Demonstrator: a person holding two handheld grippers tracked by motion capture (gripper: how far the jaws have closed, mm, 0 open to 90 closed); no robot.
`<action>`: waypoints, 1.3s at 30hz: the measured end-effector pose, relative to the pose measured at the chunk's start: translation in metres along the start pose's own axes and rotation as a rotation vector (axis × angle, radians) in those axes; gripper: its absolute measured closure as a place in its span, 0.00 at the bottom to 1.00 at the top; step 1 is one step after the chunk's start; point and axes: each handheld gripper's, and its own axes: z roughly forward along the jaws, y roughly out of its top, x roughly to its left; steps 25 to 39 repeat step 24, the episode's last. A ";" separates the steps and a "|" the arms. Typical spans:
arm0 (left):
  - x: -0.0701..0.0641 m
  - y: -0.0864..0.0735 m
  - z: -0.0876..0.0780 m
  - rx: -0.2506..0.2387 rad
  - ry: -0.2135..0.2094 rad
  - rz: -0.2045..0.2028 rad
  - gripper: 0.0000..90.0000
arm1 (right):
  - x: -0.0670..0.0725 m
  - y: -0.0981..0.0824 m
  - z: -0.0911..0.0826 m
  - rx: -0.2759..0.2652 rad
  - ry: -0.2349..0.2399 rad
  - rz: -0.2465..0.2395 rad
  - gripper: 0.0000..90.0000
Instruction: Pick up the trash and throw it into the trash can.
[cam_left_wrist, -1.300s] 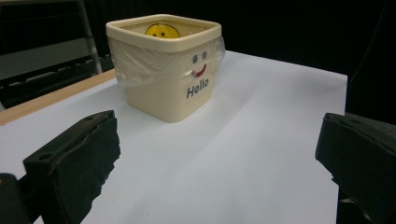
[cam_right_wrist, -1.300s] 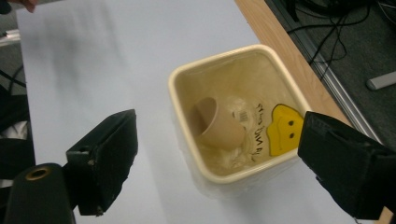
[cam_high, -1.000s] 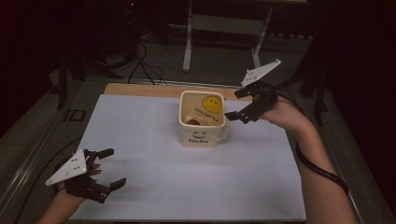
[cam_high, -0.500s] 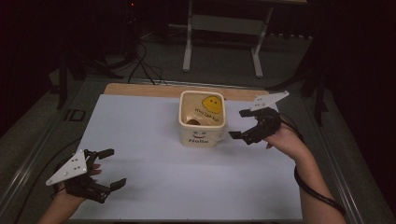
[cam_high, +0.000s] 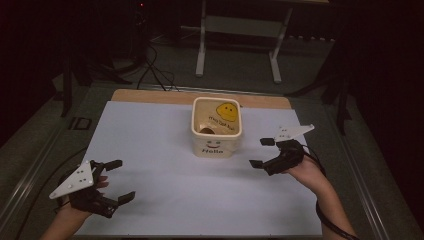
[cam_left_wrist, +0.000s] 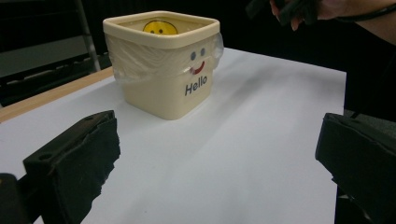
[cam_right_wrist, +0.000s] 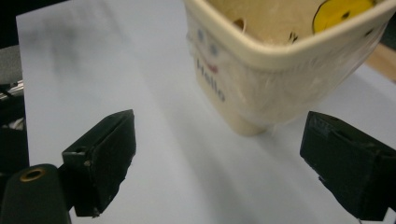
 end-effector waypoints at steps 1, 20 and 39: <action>0.000 0.000 0.000 0.000 -0.002 0.000 0.01 | 0.001 -0.003 0.001 0.006 0.003 0.003 0.12; -0.001 -0.002 0.002 0.011 -0.009 -0.002 0.01 | 0.008 -0.053 0.014 0.001 0.031 0.059 0.12; 0.000 -0.002 0.002 0.014 -0.011 -0.002 0.01 | 0.009 -0.059 0.018 0.017 0.047 0.048 0.12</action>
